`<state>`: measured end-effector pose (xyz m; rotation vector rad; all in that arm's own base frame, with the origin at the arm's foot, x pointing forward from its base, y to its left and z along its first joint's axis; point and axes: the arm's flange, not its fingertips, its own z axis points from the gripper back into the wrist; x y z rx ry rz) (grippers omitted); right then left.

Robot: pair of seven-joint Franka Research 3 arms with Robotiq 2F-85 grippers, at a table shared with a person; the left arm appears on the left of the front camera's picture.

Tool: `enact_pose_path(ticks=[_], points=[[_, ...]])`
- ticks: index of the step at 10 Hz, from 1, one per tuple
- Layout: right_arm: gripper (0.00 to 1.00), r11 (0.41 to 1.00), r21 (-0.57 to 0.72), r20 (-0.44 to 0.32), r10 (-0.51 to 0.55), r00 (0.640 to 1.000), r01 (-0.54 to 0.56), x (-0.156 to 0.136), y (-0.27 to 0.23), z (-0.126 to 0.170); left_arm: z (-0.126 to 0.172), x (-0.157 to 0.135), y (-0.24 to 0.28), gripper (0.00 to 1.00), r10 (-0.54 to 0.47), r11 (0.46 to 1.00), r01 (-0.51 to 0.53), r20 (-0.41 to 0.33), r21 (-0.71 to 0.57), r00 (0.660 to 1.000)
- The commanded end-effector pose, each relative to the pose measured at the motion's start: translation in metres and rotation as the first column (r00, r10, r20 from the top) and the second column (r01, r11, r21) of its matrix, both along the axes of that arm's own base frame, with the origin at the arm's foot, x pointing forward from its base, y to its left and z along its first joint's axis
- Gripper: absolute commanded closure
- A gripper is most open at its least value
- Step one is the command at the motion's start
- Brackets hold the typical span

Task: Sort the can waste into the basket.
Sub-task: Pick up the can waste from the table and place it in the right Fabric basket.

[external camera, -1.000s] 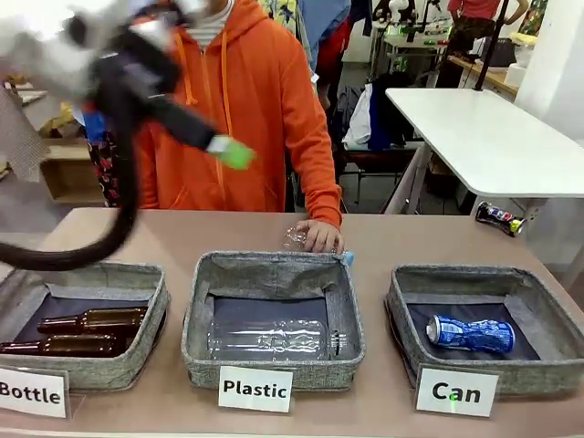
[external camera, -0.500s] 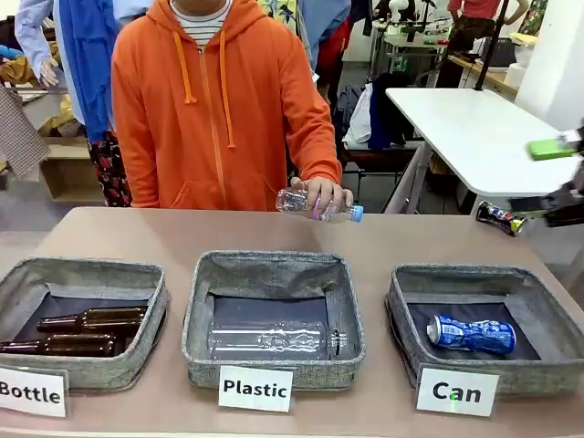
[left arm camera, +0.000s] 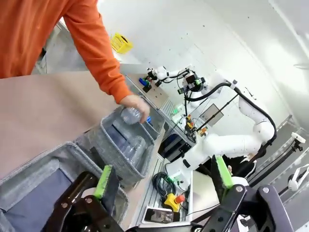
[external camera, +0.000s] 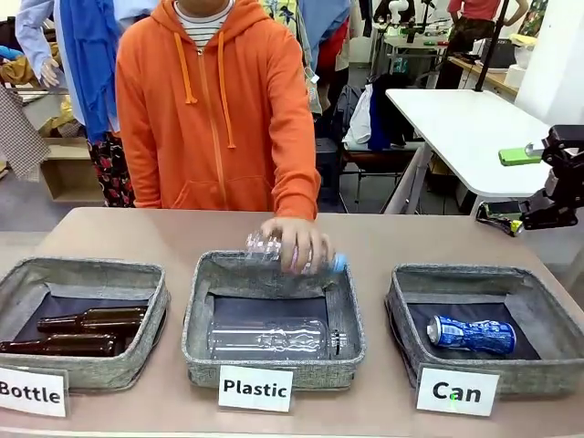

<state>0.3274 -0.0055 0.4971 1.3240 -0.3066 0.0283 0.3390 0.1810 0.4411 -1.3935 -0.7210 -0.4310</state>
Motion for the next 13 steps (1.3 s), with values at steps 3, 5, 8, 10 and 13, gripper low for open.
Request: enact_pose_path(ticks=[3, 5, 8, 10, 13], points=[[0.0, 1.0, 0.008, -0.01, 0.021, 1.0, -0.021, -0.004, 0.004, 0.004, 0.014, -0.005, -0.006, 0.0, -0.007, 1.0, 0.007, -0.011, 0.025, 1.0], [0.0, 1.0, 0.008, -0.01, 0.021, 1.0, -0.021, -0.004, 0.004, 0.004, 0.014, -0.005, -0.006, 0.0, -0.007, 1.0, 0.007, -0.011, 0.025, 1.0], [0.0, 1.0, 0.005, 0.002, 0.017, 1.0, -0.017, -0.002, 0.003, 0.002, 0.014, -0.005, -0.006, 0.0, -0.007, 1.0, 0.007, -0.011, 0.025, 1.0], [0.0, 0.87, -0.482, 0.281, 0.042, 0.959, 0.103, 0.034, 0.004, 0.003, 0.014, -0.005, -0.006, 0.0, -0.007, 1.0, 0.007, -0.011, 0.025, 1.0], [0.0, 0.25, -0.854, 0.494, 0.118, 0.861, 0.456, 0.09, -0.036, -0.007, 0.014, -0.005, -0.006, 0.0, -0.007, 1.0, 0.007, -0.011, 0.025, 1.0]])
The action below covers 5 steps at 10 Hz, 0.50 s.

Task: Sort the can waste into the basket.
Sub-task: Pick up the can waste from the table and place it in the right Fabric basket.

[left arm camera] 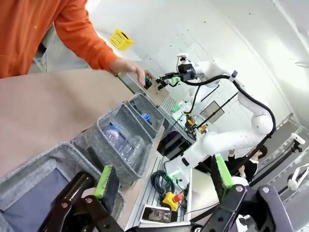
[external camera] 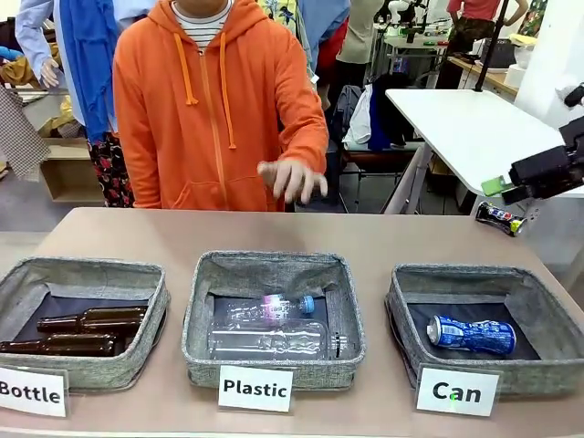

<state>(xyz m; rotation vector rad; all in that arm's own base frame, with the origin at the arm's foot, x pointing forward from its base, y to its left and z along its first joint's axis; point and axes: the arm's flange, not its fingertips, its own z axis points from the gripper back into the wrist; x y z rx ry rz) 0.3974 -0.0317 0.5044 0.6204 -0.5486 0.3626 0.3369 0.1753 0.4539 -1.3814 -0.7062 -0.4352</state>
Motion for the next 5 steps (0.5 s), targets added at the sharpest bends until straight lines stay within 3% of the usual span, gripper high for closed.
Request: enact_pose_path(ticks=[1, 3, 4, 5], points=[[0.0, 0.779, -0.524, 0.344, -0.176, 0.922, 0.344, 0.022, -0.018, -0.014, 0.001, -0.003, 0.0, 0.0, -0.001, 1.0, 0.001, -0.003, 0.008, 1.0], [0.0, 0.711, -0.56, 0.439, -0.179, 0.881, 0.424, 0.015, -0.036, -0.008, 0.001, -0.003, 0.0, 0.0, -0.001, 1.0, 0.001, -0.003, 0.008, 1.0], [0.0, 0.707, -0.515, 0.48, -0.232, 0.846, 0.485, 0.004, -0.048, -0.006, 0.001, -0.003, 0.0, 0.0, -0.001, 1.0, 0.001, -0.003, 0.008, 1.0], [0.0, 0.774, -0.371, 0.403, -0.363, 0.84, 0.513, -0.015, -0.055, -0.004, 0.001, -0.003, 0.0, 0.0, -0.001, 1.0, 0.001, -0.003, 0.008, 1.0]])
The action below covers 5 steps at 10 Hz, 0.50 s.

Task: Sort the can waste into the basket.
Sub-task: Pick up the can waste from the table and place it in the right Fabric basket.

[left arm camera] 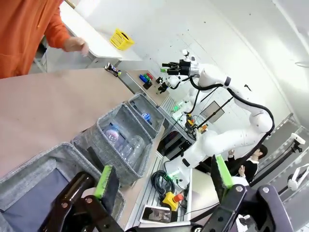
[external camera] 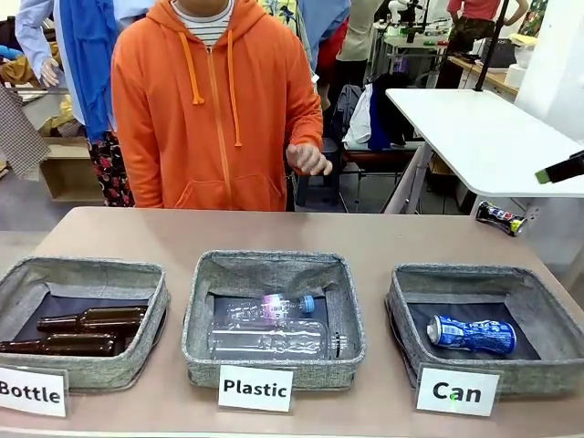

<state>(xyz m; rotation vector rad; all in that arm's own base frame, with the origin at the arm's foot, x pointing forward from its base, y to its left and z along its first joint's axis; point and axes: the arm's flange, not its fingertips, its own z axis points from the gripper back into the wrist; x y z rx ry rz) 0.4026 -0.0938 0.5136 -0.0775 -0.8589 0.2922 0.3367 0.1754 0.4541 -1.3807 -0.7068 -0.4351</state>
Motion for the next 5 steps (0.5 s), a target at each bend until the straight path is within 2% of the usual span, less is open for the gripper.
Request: enact_pose_path(ticks=[1, 3, 4, 5], points=[[0.0, 0.994, 0.005, -0.056, 0.107, 0.993, -0.107, 0.014, 0.01, 0.002, 0.001, -0.003, 0.0, 0.0, -0.002, 1.0, 0.002, -0.004, 0.008, 1.0], [0.0, 0.994, 0.005, -0.056, 0.107, 0.993, -0.107, 0.014, 0.01, 0.002, 0.001, -0.003, 0.0, 0.0, -0.002, 1.0, 0.002, -0.004, 0.008, 1.0], [0.0, 1.0, 0.004, -0.021, 0.024, 0.999, -0.024, 0.0, 0.006, -0.004, 0.001, -0.003, 0.0, 0.0, -0.002, 1.0, 0.002, -0.004, 0.008, 1.0], [0.0, 0.993, -0.063, -0.154, 0.087, 0.984, -0.098, 0.026, 0.011, -0.009, 0.001, -0.003, 0.0, 0.0, -0.002, 1.0, 0.002, -0.004, 0.008, 1.0]])
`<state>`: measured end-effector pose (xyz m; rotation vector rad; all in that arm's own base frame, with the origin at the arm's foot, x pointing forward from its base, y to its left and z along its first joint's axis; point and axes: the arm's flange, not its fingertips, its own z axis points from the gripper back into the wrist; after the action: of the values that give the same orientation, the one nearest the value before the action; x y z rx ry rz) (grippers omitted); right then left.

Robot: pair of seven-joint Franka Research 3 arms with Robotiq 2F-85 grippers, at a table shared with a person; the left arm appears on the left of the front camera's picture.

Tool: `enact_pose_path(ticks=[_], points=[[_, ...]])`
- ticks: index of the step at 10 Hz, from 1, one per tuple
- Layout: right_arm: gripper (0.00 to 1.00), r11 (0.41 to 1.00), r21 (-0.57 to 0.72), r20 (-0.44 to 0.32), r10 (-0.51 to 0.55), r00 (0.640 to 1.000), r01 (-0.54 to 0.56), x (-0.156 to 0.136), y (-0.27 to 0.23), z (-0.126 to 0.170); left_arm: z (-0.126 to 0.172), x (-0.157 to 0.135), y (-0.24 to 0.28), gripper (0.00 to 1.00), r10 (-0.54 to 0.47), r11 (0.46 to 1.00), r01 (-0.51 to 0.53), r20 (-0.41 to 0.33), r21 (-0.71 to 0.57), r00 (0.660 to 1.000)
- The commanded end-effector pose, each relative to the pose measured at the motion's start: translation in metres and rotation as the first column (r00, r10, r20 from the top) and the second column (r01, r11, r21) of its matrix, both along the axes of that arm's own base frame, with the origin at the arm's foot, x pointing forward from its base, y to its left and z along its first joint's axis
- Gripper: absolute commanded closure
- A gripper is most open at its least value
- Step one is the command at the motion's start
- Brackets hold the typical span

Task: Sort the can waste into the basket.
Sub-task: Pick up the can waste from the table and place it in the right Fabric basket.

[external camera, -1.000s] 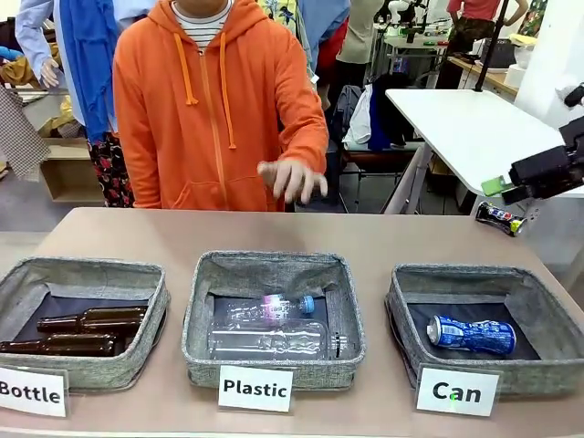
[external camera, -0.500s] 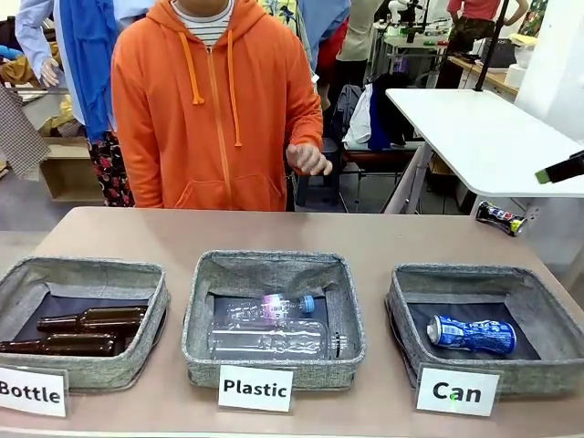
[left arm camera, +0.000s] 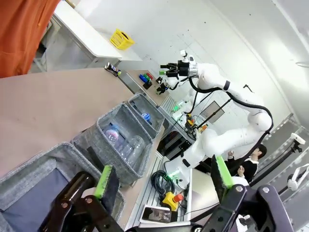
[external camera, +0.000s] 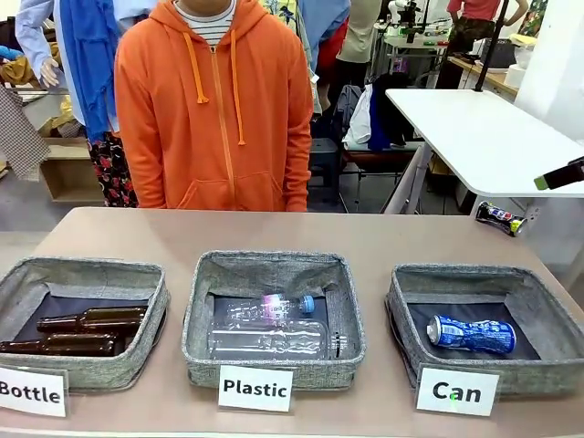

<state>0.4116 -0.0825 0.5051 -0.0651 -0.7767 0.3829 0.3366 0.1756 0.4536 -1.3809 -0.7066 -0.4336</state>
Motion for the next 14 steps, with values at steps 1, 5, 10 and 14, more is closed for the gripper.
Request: enact_pose_path(ticks=[1, 5, 10, 14], points=[[0.0, 0.993, -0.062, -0.143, 0.095, 0.985, -0.105, 0.038, -0.005, -0.003, 0.001, -0.003, -0.001, 0.0, -0.003, 1.0, 0.003, -0.003, 0.008, 1.0], [0.0, 0.893, -0.299, -0.406, 0.2, 0.892, -0.336, 0.195, -0.068, -0.043, 0.001, -0.003, -0.001, 0.0, -0.003, 1.0, 0.003, -0.003, 0.008, 1.0], [0.0, 0.851, -0.374, -0.319, 0.255, 0.913, -0.368, 0.274, -0.099, -0.13, 0.001, -0.003, -0.001, 0.0, -0.003, 1.0, 0.003, -0.003, 0.008, 1.0], [0.0, 0.876, -0.333, -0.319, 0.245, 0.916, -0.35, 0.278, -0.09, -0.151, 0.001, -0.003, -0.001, 0.0, -0.003, 1.0, 0.003, -0.003, 0.008, 1.0]])
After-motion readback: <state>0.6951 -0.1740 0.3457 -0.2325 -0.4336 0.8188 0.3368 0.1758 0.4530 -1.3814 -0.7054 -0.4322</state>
